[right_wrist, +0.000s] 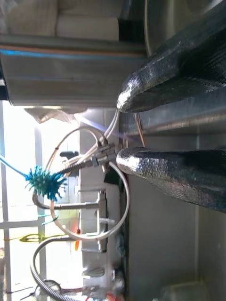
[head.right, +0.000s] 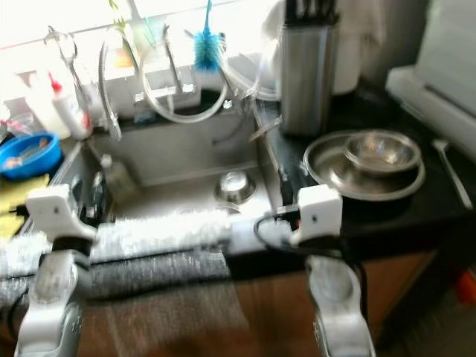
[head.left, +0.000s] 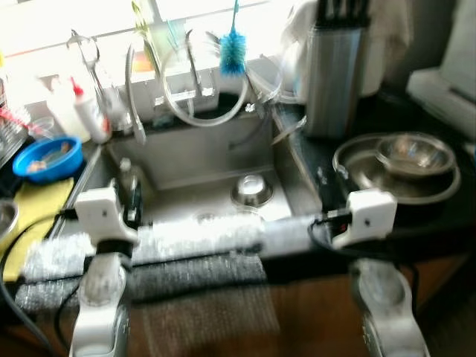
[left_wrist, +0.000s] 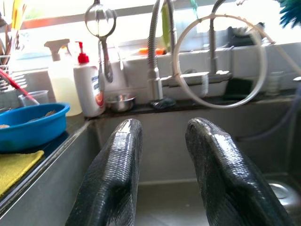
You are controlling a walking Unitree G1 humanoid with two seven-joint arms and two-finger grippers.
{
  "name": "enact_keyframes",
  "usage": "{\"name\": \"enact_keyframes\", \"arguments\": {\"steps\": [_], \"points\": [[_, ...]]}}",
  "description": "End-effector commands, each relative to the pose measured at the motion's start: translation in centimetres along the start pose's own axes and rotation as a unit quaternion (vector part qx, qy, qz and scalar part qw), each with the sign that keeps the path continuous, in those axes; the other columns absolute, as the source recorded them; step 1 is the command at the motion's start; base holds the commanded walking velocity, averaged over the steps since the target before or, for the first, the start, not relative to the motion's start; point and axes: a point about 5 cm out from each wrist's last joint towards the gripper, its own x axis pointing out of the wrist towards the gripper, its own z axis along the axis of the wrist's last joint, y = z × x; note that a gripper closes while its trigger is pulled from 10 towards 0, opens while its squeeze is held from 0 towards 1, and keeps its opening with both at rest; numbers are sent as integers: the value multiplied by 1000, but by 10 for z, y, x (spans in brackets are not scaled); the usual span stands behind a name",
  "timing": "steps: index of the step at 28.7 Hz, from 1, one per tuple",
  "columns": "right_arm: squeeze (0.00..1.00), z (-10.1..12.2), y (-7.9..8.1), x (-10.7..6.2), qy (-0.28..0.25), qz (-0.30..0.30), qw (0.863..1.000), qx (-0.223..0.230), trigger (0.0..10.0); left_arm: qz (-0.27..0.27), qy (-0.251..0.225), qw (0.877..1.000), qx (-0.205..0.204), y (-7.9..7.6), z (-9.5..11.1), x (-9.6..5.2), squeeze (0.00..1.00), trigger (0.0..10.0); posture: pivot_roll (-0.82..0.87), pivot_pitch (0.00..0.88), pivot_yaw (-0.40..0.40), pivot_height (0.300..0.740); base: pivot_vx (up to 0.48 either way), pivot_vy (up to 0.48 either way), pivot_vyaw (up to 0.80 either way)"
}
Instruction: Kitchen organization
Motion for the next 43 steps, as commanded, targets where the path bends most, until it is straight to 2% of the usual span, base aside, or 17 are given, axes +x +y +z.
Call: {"name": "enact_keyframes", "arguments": {"steps": [1, 14, 21, 24, 29, 39, 43], "points": [[0, 1, -2, 0, 1, -2, 1000, 0, 10000, -3, -4, 1000, 10, 0, 2, 2, 0, 10000, -133, 0, 153, 740, 0, 0, 0], [0, 2, 0, 1, 2, 2, 1000, 2, 10000, -3, -4, 1000, 5, -2, 2, 4, 0, 10000, -134, 0, 154, 740, 0, 0, 0], [0, 2, 0, 1, 6, 6, 1000, 2, 10000, -14, 6, 1000, -8, -11, -4, 4, 0, 10000, -152, 0, 140, 740, 0, 0, 0], [0, 2, -2, -1, 13, 9, 1000, 0, 10000, -8, 11, 1000, -25, -17, -9, 1, 0, 10000, -172, 0, 116, 740, 0, 0, 0], [0, 5, -3, 1, 12, 17, 1000, -2, 10000, 1, 12, 999, -35, -19, -11, 1, 0, 10000, -179, 0, 87, 740, 0, 0, 0], [0, 4, -12, 3, 20, 36, 999, -11, 10000, 22, 14, 999, -41, -20, -14, -6, 0, 10000, -149, 0, 36, 740, 0, 0, 0], [0, 6, -10, 7, 19, 40, 999, -7, 10000, 25, 13, 999, -40, -19, -15, -7, 0, 10000, -144, 0, 19, 740, 0, 0, 0]]}}
